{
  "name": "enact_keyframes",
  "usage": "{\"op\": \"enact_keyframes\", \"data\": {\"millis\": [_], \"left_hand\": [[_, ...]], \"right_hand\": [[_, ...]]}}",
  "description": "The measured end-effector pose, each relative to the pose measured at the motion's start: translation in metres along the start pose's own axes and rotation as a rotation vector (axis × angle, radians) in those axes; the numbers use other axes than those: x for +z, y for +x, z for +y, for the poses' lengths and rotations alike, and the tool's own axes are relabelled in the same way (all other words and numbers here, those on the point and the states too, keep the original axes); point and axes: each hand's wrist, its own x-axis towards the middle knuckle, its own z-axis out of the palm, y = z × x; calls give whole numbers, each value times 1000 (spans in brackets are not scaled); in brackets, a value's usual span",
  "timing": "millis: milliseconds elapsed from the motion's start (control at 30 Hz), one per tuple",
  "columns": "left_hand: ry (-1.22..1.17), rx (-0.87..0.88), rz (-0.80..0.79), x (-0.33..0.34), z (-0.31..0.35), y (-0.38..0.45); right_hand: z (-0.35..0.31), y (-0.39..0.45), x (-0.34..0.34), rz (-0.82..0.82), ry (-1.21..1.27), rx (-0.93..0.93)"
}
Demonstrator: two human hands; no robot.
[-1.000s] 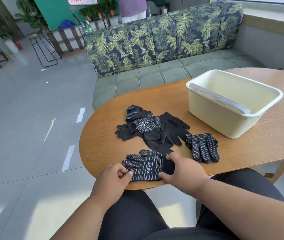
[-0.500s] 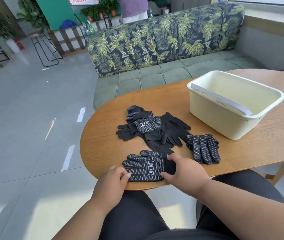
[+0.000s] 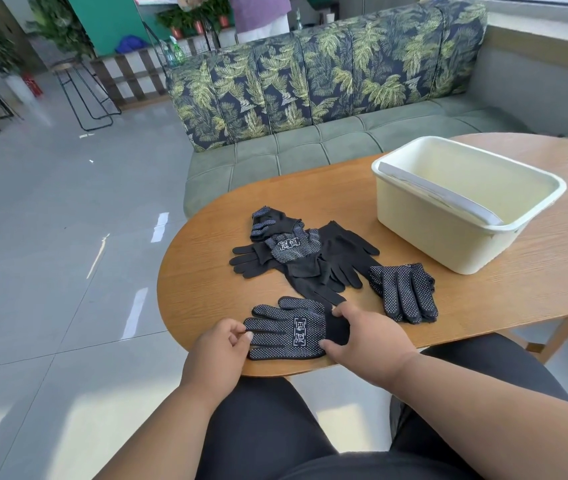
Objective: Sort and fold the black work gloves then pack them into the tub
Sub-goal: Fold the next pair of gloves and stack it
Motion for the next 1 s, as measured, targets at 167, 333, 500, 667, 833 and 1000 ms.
{"op": "enact_keyframes", "data": {"millis": [167,333,500,667,833,1000], "left_hand": [[8,-28,-2,1,0,2],[57,-37,-57,-2,-1,7],[6,-73,-64,-6,4,11],[-34,-70,-29,-6,6,19],[10,-41,-24,-3,8,26],[16,-75,-73,-5,8,33]], "right_hand": [[0,0,0,0,-8,-4],[-1,0,-1,0,-1,-5],[-2,-1,-1,-6,5,-3],[-2,-1,-2,-3,2,3],[-2,0,-1,1,1,3],[-1,0,-1,3,3,5]]}}
